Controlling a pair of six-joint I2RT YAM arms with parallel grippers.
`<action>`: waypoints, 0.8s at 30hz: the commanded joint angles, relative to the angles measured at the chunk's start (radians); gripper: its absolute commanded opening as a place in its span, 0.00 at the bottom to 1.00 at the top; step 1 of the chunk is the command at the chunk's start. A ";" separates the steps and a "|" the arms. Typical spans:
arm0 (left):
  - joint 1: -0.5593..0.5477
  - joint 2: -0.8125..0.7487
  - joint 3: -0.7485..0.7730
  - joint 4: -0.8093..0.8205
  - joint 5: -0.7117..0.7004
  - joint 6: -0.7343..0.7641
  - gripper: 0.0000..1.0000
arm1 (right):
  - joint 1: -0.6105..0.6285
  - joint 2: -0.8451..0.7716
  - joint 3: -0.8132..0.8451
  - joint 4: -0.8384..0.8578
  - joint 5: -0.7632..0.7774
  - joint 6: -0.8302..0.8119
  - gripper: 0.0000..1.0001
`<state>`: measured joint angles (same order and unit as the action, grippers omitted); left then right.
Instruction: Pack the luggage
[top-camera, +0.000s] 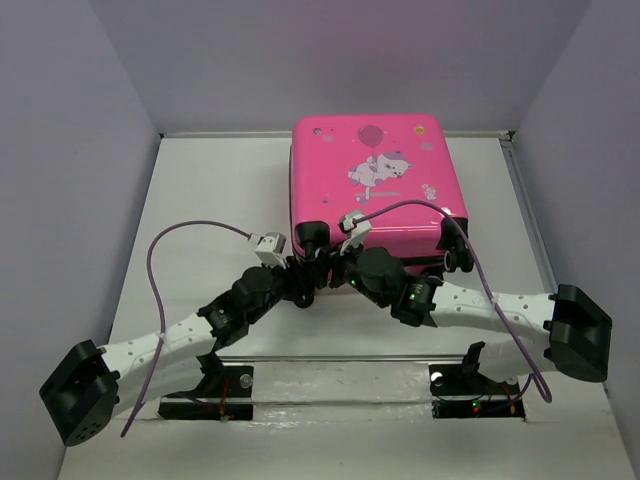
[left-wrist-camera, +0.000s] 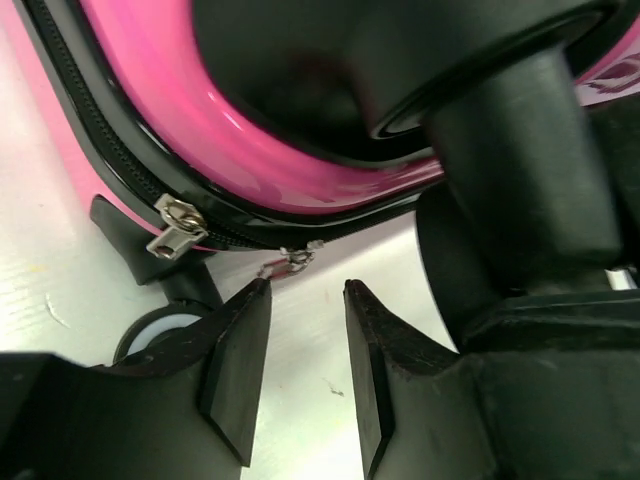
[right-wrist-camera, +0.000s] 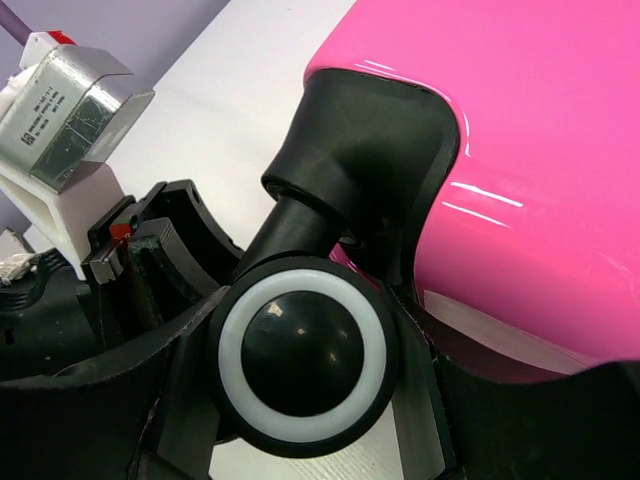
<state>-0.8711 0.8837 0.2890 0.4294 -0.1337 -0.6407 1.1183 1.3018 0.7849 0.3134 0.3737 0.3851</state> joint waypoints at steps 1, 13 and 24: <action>-0.009 0.047 0.059 0.114 -0.069 0.087 0.49 | -0.035 -0.036 0.071 0.092 0.037 0.000 0.07; -0.019 0.121 0.104 0.160 -0.121 0.105 0.48 | -0.035 -0.035 0.070 0.092 0.024 0.008 0.07; -0.121 0.135 0.045 0.336 -0.334 0.029 0.45 | -0.035 -0.009 0.086 0.102 -0.009 0.063 0.07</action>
<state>-0.9485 1.0332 0.3290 0.5144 -0.3767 -0.6167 1.1007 1.3003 0.7906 0.2970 0.3622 0.4168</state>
